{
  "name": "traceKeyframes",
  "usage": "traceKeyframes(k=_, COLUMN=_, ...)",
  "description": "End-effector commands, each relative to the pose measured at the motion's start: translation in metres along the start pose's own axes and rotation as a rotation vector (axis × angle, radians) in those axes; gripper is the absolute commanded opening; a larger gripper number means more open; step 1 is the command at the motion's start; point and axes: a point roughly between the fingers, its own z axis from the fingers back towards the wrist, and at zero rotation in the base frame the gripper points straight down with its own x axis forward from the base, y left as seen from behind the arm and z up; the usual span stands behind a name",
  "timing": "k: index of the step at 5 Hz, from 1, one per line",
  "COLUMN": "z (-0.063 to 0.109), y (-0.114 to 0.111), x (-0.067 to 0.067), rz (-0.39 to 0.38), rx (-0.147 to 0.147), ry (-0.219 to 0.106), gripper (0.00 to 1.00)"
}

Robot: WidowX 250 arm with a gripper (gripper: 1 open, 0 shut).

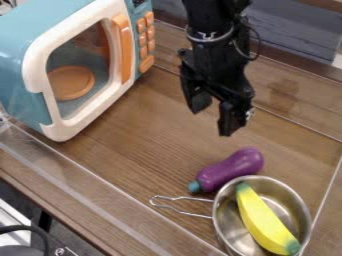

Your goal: Put the eggplant in the silver pot

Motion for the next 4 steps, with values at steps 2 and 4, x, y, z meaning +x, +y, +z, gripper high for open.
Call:
traceKeyframes(k=2, z=-0.020, y=-0.009, x=0.021, rz=-0.014, rx=0.026, ry=-0.060, gripper=1.00)
traceKeyframes(k=4, z=-0.010, y=0.011, x=0.016, rz=0.014, rx=0.038, ry=-0.076, gripper=1.00)
